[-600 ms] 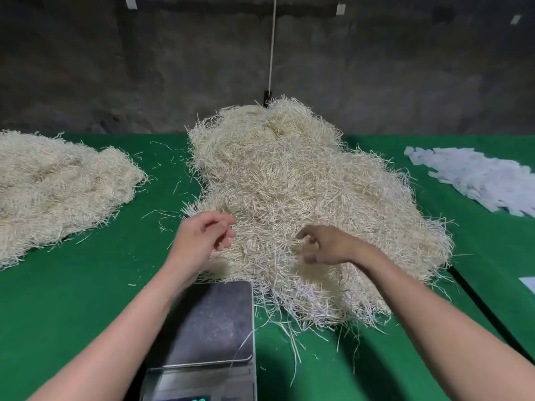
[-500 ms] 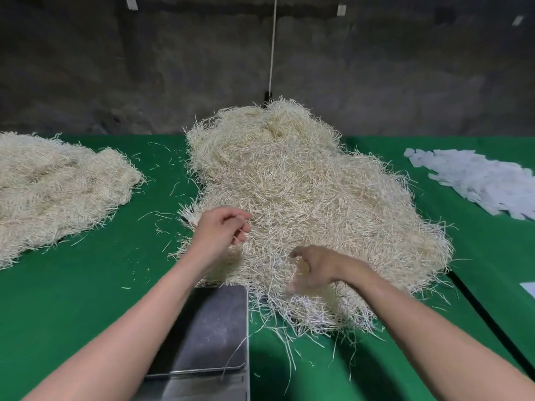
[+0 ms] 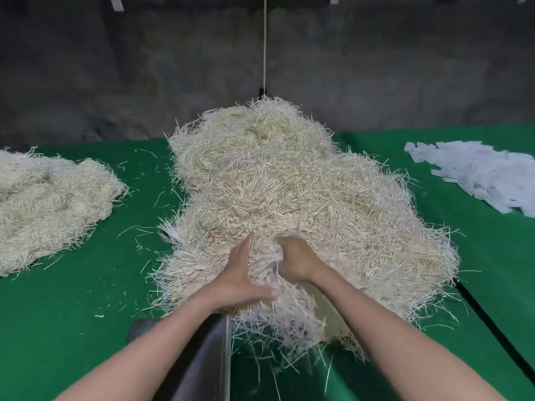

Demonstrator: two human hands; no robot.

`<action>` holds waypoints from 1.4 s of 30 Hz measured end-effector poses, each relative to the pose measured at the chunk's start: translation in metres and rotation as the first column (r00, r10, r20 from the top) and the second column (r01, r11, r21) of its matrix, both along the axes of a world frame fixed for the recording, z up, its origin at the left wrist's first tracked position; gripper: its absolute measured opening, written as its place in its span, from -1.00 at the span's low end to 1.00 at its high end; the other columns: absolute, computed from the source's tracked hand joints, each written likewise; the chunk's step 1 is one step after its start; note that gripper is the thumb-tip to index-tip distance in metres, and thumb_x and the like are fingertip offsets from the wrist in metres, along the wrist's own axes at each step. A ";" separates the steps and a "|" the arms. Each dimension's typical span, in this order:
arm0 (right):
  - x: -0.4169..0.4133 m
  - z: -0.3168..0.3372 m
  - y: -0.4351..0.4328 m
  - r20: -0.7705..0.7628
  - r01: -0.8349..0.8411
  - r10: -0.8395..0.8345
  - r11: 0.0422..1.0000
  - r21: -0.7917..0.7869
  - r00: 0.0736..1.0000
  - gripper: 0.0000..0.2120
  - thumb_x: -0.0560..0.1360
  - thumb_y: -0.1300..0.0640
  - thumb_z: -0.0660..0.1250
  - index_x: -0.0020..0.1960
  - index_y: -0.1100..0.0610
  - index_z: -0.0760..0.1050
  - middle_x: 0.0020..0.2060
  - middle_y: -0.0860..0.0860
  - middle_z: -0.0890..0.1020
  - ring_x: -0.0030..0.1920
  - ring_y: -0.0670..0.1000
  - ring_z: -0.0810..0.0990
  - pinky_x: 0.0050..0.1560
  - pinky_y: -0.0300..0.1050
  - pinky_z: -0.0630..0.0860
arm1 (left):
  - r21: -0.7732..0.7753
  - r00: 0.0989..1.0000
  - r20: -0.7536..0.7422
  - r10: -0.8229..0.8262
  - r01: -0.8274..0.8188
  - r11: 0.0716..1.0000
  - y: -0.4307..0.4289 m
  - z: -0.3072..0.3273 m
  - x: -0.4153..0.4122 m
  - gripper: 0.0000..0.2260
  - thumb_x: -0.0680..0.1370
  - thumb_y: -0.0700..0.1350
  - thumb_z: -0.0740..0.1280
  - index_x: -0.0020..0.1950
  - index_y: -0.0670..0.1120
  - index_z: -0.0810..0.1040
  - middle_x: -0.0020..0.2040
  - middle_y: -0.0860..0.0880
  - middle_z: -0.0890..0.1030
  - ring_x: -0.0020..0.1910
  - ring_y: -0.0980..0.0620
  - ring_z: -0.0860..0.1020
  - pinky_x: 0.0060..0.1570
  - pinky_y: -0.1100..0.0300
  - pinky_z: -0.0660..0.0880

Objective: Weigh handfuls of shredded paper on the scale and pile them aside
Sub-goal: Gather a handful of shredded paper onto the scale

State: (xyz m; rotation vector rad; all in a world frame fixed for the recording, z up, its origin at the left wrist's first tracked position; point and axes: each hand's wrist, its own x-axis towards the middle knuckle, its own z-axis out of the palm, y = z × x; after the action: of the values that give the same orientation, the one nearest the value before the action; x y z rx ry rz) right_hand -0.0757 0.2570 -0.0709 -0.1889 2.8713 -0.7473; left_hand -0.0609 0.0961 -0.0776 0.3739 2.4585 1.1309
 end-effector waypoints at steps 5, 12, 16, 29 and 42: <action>-0.019 0.038 -0.001 -0.007 0.155 -0.170 0.910 -0.385 0.985 -0.79 0.43 0.36 0.29 -0.11 0.07 0.37 -0.12 -0.03 0.44 -0.25 -0.09 0.47 -0.49 -0.40 0.29 | 0.183 0.932 -0.282 0.228 -0.181 0.966 0.035 -0.008 0.009 0.31 0.06 0.23 0.58 0.35 0.40 -0.47 0.39 0.40 -0.42 0.45 0.17 -0.24 0.32 -0.04 -0.16; -0.023 0.091 -0.010 0.074 0.164 -0.166 0.638 -0.752 0.983 -0.76 0.42 0.28 0.42 0.00 0.08 0.44 -0.17 0.01 0.59 -0.39 -0.15 0.59 -0.45 -0.28 0.49 | 0.540 0.808 -0.270 0.524 -0.324 0.777 0.052 0.034 -0.030 -0.14 0.38 -0.47 0.33 0.46 0.24 0.15 0.25 0.18 0.37 -0.20 0.36 0.57 -0.37 0.45 0.47; -0.024 0.112 0.012 -0.008 0.116 -0.185 0.649 -0.752 0.983 -0.45 0.36 0.16 0.49 0.27 0.06 0.34 0.09 -0.03 0.50 -0.06 -0.09 0.61 -0.17 -0.21 0.57 | 0.501 0.795 -0.227 0.563 -0.401 0.767 0.033 0.069 -0.062 -0.54 0.45 -0.44 0.30 0.29 -0.09 0.43 -0.11 0.04 0.57 -0.50 0.34 0.47 -0.54 0.45 0.37; -0.030 0.076 -0.011 0.132 0.054 0.018 0.850 -0.525 0.991 0.18 0.12 -0.17 0.57 0.52 -0.11 -0.09 0.44 -0.02 0.26 0.36 0.05 0.35 0.25 -0.15 0.27 | 0.617 0.763 0.192 0.618 -0.583 0.528 0.024 0.157 -0.091 -0.83 0.46 -0.33 0.31 0.02 -0.17 0.54 0.38 -0.22 0.39 0.34 -0.19 0.37 0.34 -0.18 0.23; -0.051 0.079 -0.017 0.070 0.263 -0.340 0.566 -0.781 0.938 -0.85 0.61 0.29 0.13 -0.09 0.23 0.44 -0.12 0.15 0.52 -0.17 0.07 0.55 -0.20 -0.20 0.56 | -0.253 1.000 0.024 0.010 -0.003 0.968 -0.004 0.116 -0.078 -0.10 0.33 0.11 0.50 0.52 -0.14 0.14 0.56 -0.04 -0.06 0.53 -0.05 -0.01 0.42 0.10 -0.05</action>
State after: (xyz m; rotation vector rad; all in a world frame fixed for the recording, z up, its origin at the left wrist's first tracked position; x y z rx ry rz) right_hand -0.1264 0.2399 0.0077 0.1949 2.4359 -2.0938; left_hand -0.1385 0.0917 0.0383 0.2725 2.5418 0.8043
